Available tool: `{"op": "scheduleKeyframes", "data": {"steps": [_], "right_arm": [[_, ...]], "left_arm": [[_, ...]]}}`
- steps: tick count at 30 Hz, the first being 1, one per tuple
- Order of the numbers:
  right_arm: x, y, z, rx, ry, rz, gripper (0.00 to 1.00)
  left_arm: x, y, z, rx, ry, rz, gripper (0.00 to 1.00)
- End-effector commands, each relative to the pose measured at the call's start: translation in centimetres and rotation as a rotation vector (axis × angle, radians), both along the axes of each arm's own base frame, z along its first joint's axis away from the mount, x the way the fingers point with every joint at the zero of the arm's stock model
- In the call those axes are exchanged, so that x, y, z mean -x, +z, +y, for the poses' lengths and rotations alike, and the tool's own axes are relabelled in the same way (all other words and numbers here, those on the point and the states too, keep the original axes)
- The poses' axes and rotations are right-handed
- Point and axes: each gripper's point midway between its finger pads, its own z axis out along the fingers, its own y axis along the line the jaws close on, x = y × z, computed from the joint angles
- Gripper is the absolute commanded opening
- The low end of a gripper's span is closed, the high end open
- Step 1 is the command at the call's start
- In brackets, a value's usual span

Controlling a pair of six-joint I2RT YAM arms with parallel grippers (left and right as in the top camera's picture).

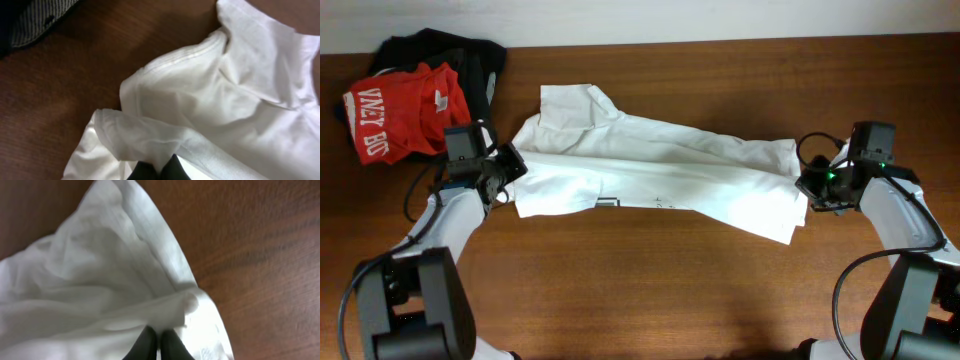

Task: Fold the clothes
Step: 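Release the hem and move both grippers to the folded edge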

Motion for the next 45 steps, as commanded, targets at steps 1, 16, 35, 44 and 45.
{"op": "scheduleKeyframes", "data": {"steps": [1, 16, 35, 44, 45], "right_arm": [[-1.6, 0.8, -1.3, 0.083, -0.020, -0.041, 0.11], [-5.0, 13.3, 4.7, 0.182, 0.284, -0.062, 0.94], [2.7, -2.6, 14.3, 0.118, 0.530, 0.254, 0.17], [1.0, -5.8, 14.0, 0.152, 0.498, 0.198, 0.14], [1.2, -6.1, 13.7, 0.163, 0.495, 0.212, 0.13]], "left_arm": [[-0.6, -1.3, 1.6, -0.044, 0.036, 0.012, 0.10], [-9.2, 12.5, -7.4, -0.278, -0.418, -0.273, 0.74], [3.3, -1.3, -6.4, -0.162, -0.419, 0.415, 0.01], [4.2, -6.8, -6.3, -0.160, -0.420, 0.434, 0.01], [4.7, -7.4, -6.3, -0.155, -0.423, 0.462, 0.01]]}}
